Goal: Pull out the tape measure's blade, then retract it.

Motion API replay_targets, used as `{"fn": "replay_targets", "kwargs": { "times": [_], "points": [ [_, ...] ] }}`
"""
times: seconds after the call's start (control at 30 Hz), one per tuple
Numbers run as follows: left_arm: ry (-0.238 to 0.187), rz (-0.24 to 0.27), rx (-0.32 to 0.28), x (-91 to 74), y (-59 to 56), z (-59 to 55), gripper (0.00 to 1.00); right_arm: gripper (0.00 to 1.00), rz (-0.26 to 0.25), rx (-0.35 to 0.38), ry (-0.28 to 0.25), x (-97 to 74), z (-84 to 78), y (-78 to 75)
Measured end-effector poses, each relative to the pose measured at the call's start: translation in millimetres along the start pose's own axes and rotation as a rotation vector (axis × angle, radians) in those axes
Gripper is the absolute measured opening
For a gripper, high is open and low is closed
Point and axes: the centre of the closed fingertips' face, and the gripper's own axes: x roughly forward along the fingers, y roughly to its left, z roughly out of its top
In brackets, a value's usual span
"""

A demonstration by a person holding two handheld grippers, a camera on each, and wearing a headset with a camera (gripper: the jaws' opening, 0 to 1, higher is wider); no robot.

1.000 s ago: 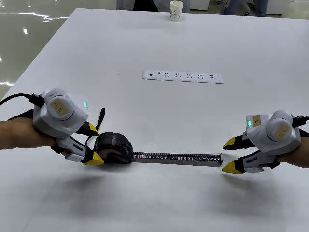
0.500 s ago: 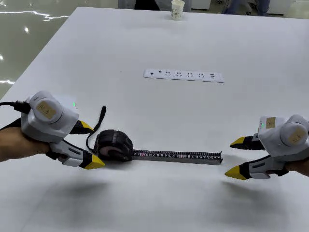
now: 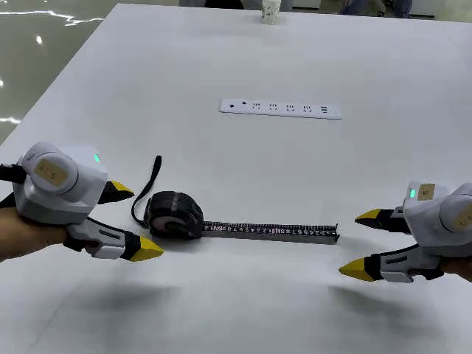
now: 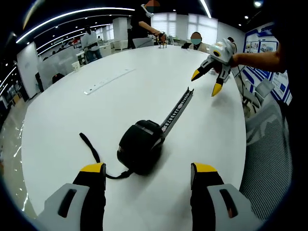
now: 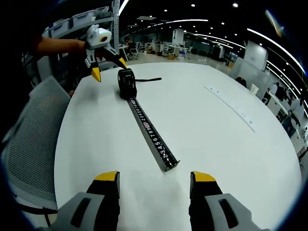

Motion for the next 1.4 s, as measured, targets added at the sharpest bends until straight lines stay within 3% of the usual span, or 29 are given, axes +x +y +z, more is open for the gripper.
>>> {"fn": "replay_targets", "kwargs": {
  "times": [0.5, 0.97, 1.4],
  "points": [
    [-0.061, 0.067, -0.063, -8.7, -18.0, -2.2, 0.77, 0.67, -0.052, 0.067, -0.054, -8.7, -2.9, 13.9],
    [-0.133, 0.126, -0.165, -15.3, -39.7, -7.0, 0.86, 0.77, -0.090, 0.128, -0.116, -14.5, 5.2, 30.9],
    [-0.187, 0.170, -0.203, -24.5, -49.7, 4.6, 0.91, 0.86, -0.148, 0.191, -0.181, -22.0, 17.9, 45.5]
  ]
}}
